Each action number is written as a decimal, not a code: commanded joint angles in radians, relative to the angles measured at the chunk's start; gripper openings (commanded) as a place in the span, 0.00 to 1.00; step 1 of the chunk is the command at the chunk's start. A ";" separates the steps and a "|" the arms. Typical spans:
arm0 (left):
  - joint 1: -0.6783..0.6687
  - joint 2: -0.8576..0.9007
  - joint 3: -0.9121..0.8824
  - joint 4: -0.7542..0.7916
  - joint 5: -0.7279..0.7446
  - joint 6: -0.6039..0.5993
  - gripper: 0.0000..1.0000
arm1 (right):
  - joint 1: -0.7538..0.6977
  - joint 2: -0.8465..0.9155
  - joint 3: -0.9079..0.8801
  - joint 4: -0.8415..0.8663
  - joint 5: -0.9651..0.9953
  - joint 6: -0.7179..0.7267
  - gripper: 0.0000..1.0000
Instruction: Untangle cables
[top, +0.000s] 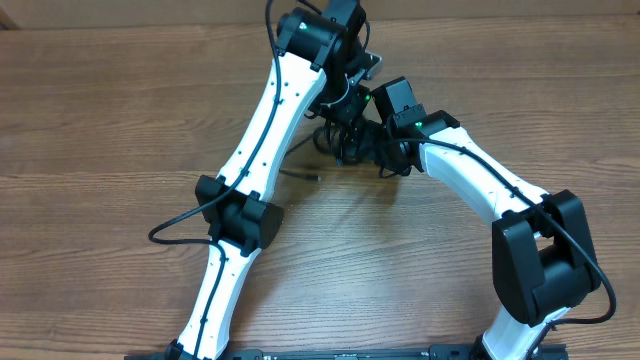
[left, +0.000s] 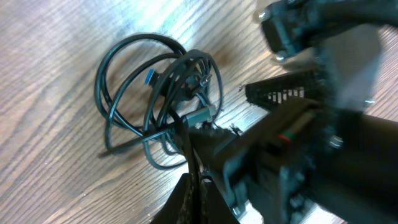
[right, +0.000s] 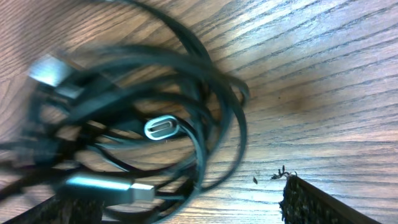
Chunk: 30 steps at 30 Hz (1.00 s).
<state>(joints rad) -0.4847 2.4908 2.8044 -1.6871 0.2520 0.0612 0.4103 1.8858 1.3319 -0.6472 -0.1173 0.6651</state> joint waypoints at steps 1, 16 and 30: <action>0.002 -0.117 0.054 -0.002 0.030 -0.057 0.04 | -0.002 -0.032 -0.003 -0.002 0.027 -0.008 0.90; 0.002 -0.409 0.054 -0.002 0.058 -0.110 0.04 | -0.002 -0.022 -0.003 -0.013 0.124 -0.008 0.90; 0.014 -0.449 -0.051 -0.002 -0.323 -0.389 0.08 | -0.002 -0.023 0.000 0.003 -0.134 -0.135 0.93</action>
<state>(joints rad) -0.4839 2.0357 2.7949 -1.6875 0.1417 -0.1574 0.4103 1.8858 1.3319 -0.6563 -0.1246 0.6079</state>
